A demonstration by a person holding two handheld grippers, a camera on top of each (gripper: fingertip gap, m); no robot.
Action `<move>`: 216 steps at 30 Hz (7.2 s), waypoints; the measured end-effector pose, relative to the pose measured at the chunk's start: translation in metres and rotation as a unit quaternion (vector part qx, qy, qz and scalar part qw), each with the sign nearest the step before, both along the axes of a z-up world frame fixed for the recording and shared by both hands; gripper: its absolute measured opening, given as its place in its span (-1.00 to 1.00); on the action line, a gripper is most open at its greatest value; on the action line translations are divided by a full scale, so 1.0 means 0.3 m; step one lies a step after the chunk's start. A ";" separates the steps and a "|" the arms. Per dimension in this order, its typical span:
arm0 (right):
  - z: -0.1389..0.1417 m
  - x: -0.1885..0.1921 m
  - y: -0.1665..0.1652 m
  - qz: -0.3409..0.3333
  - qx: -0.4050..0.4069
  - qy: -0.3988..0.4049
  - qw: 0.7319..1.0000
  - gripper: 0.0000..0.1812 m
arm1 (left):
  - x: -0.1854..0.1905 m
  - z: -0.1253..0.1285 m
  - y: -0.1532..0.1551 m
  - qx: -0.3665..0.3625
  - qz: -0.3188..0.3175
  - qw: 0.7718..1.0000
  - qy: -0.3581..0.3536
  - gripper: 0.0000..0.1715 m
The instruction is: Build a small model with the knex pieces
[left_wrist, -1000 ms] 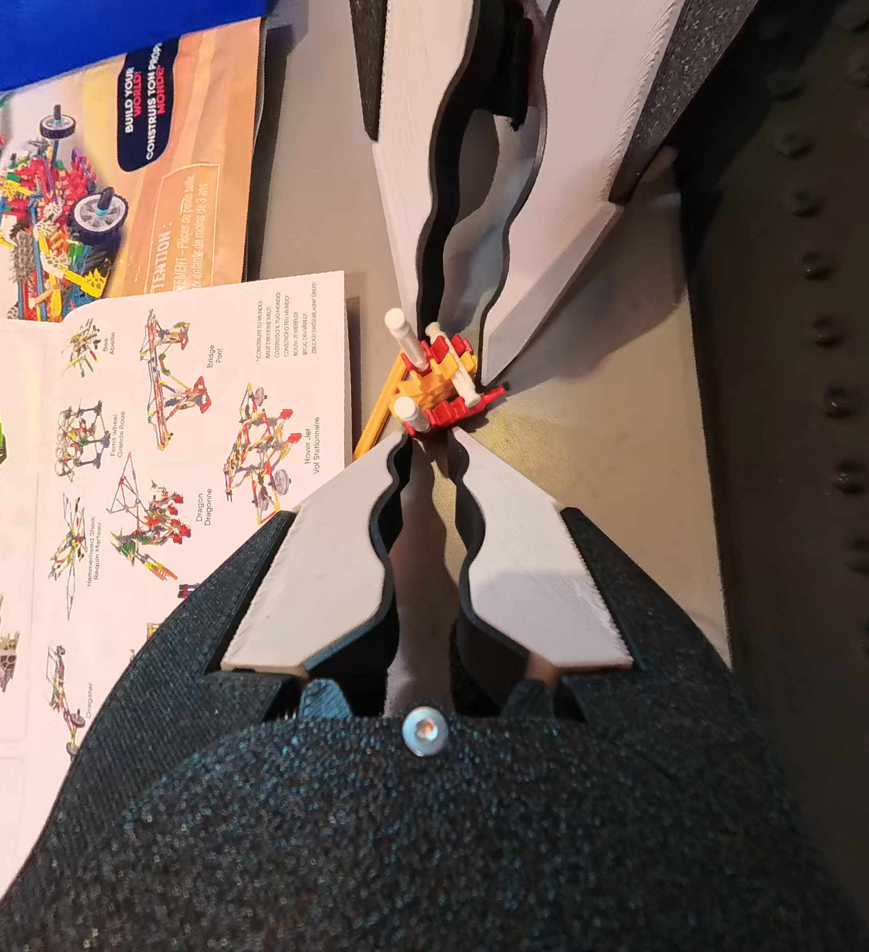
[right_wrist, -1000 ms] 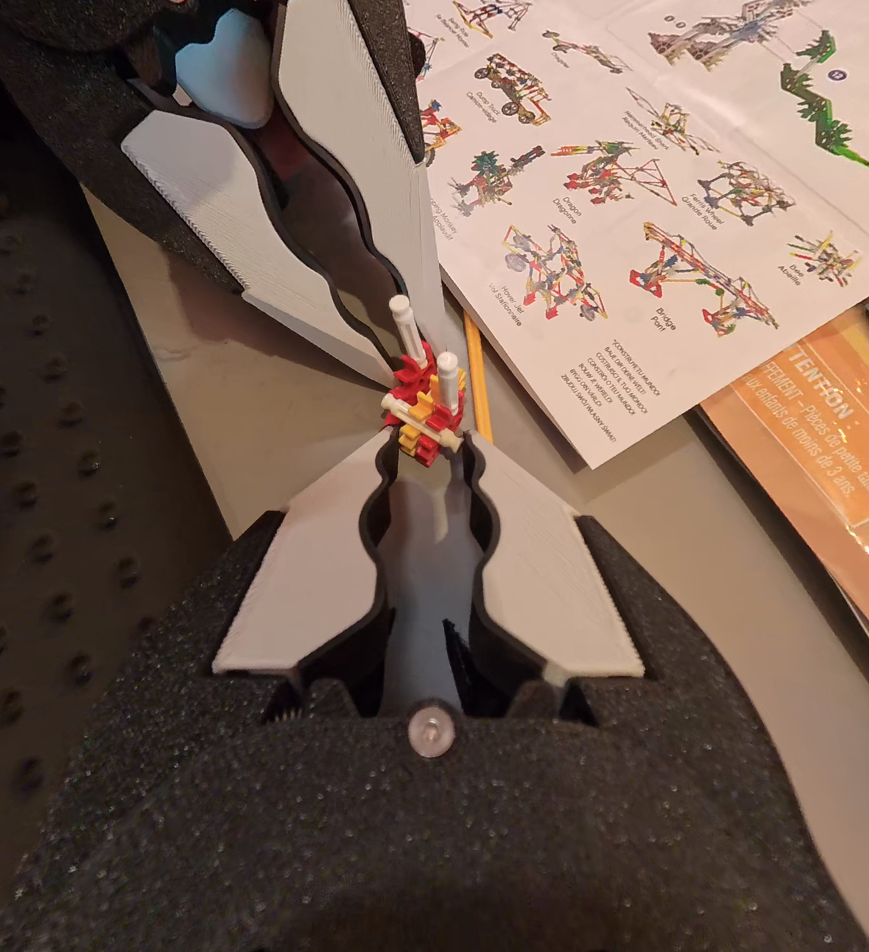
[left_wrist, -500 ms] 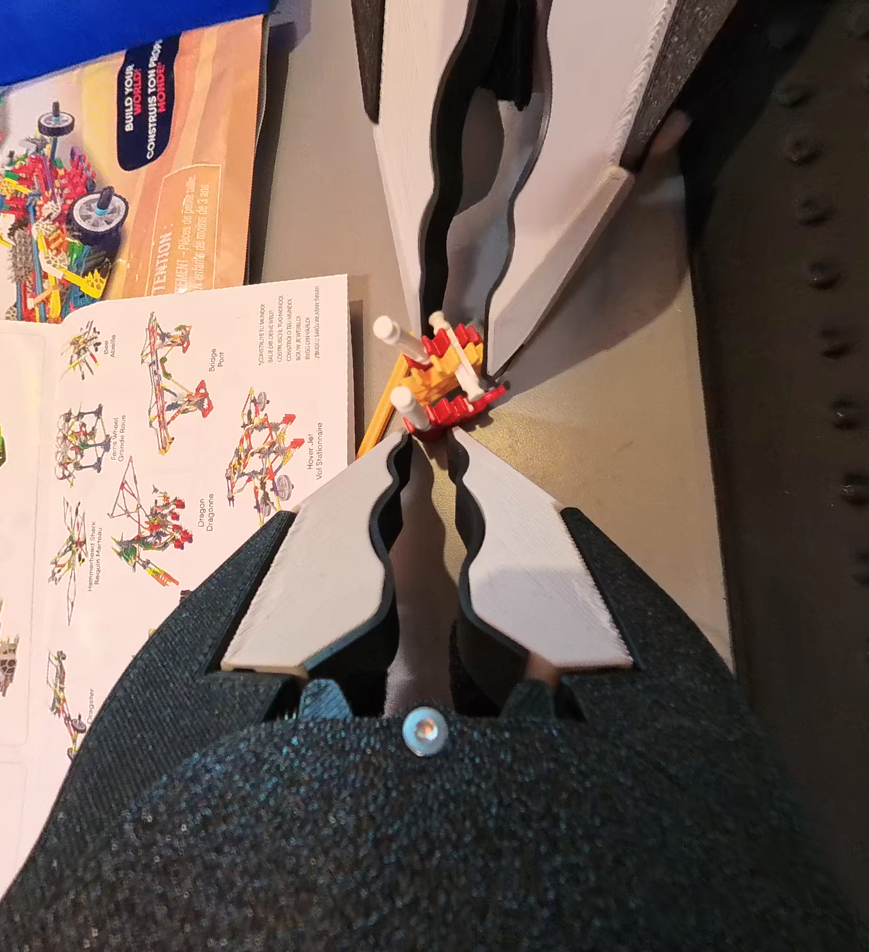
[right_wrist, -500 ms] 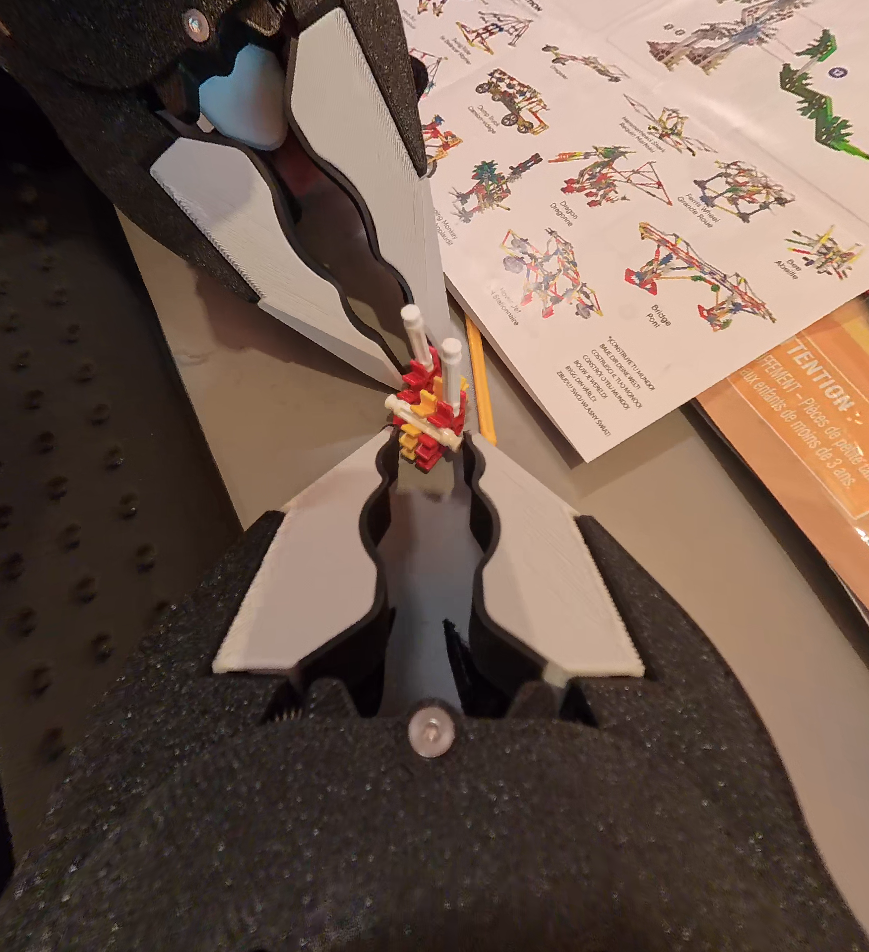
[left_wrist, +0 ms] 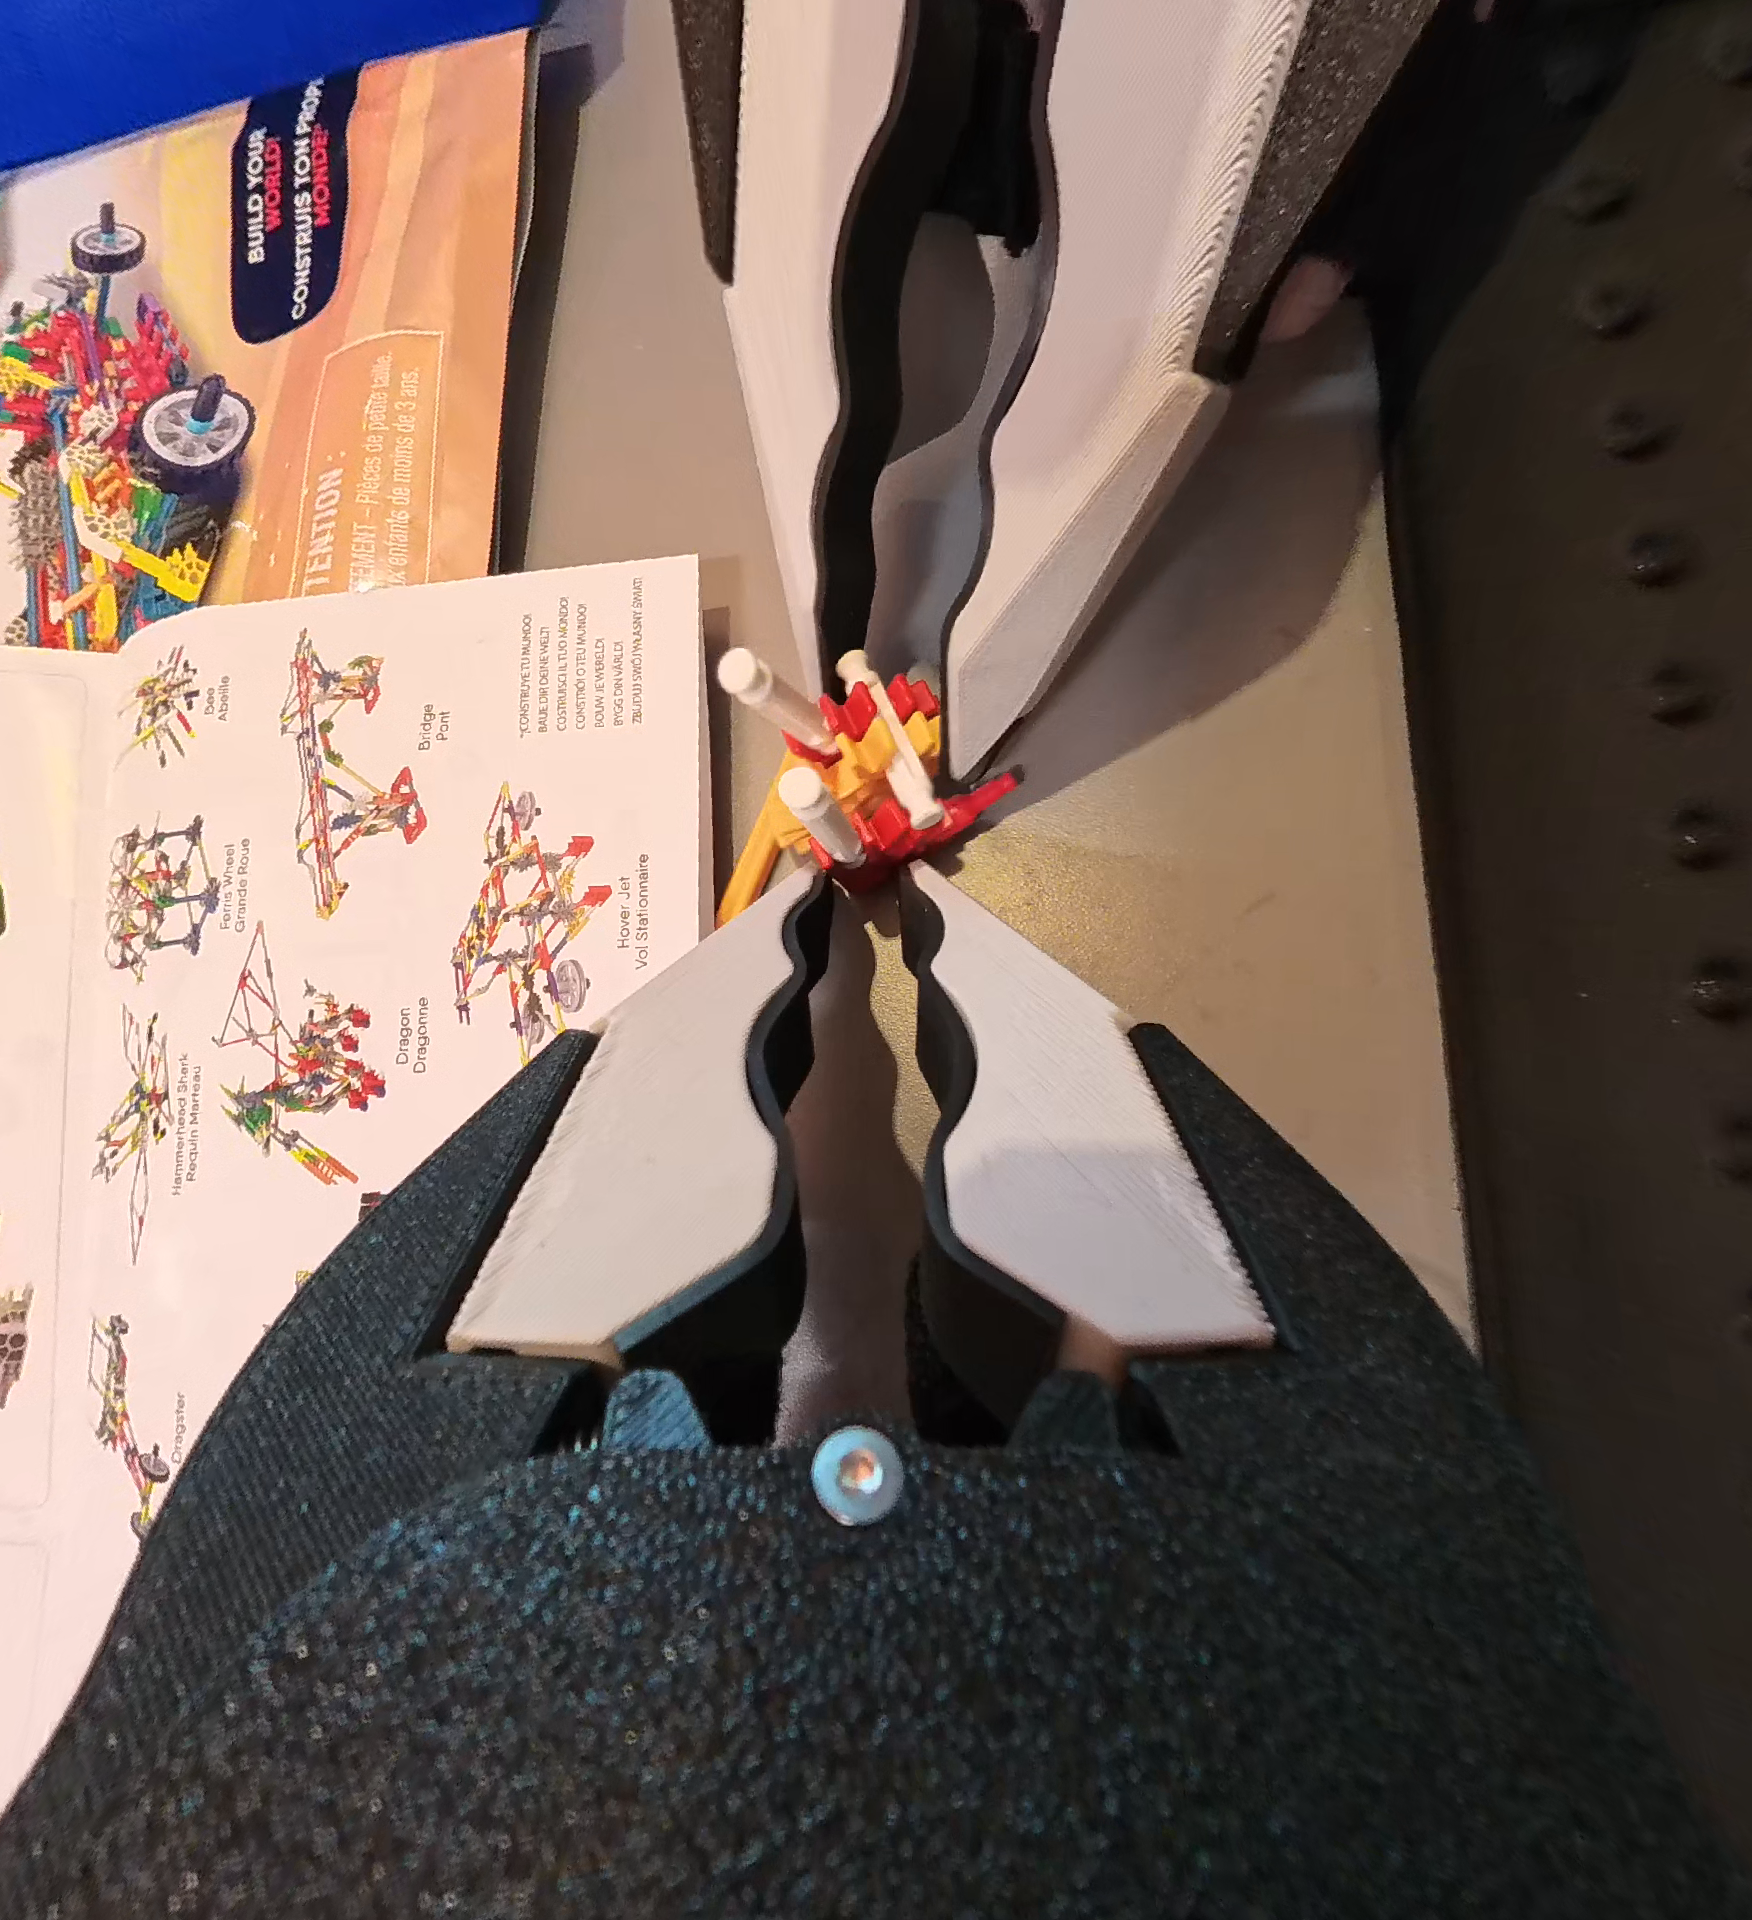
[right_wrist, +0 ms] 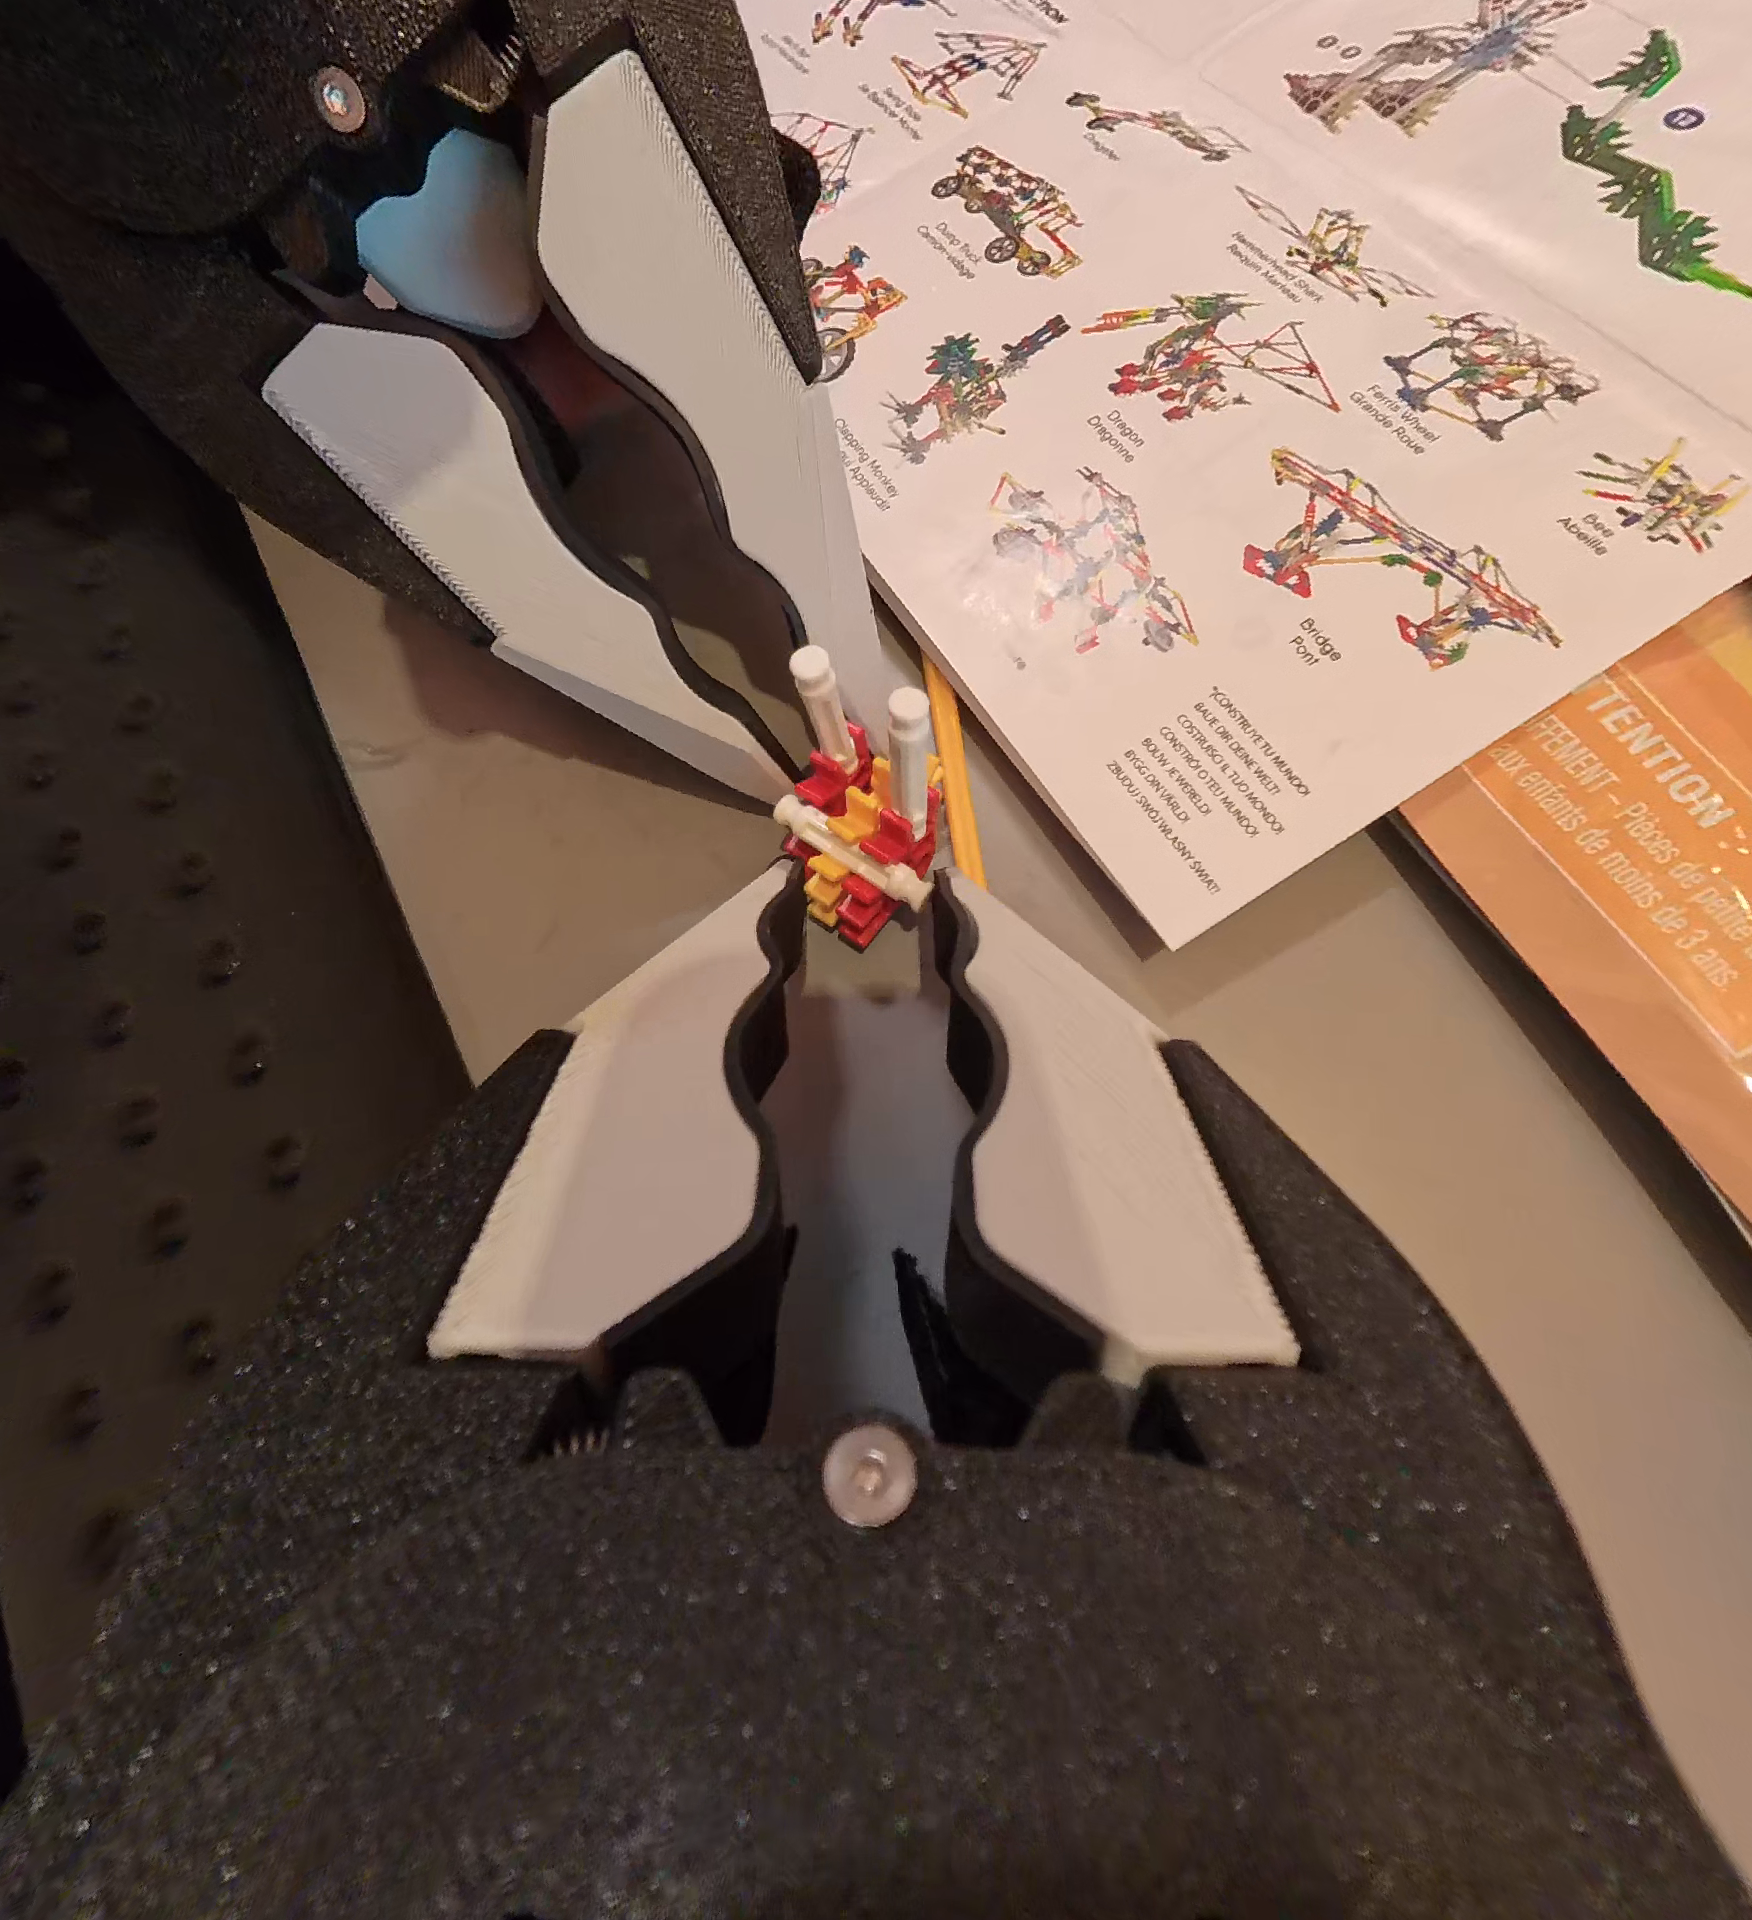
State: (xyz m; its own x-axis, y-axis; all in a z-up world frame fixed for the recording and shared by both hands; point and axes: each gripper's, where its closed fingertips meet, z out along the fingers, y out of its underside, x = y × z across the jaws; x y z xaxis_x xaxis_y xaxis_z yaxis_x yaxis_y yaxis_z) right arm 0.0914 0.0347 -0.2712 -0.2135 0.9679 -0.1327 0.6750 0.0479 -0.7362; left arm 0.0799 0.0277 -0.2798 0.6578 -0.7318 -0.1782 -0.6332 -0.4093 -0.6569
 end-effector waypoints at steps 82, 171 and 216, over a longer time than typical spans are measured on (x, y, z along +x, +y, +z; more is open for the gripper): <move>-0.022 0.013 -0.025 0.017 0.028 -0.029 0.999 -0.74 | 0.012 -0.002 -0.014 -0.034 0.016 0.999 -0.021 -0.82; 0.023 -0.003 -0.004 -0.014 0.093 -0.060 0.994 -0.78 | 0.025 -0.002 -0.010 -0.044 0.020 0.998 -0.034 -0.77; 0.021 -0.009 -0.013 -0.030 0.069 -0.034 0.997 -0.77 | 0.023 0.001 -0.006 -0.055 0.038 0.997 -0.048 -0.72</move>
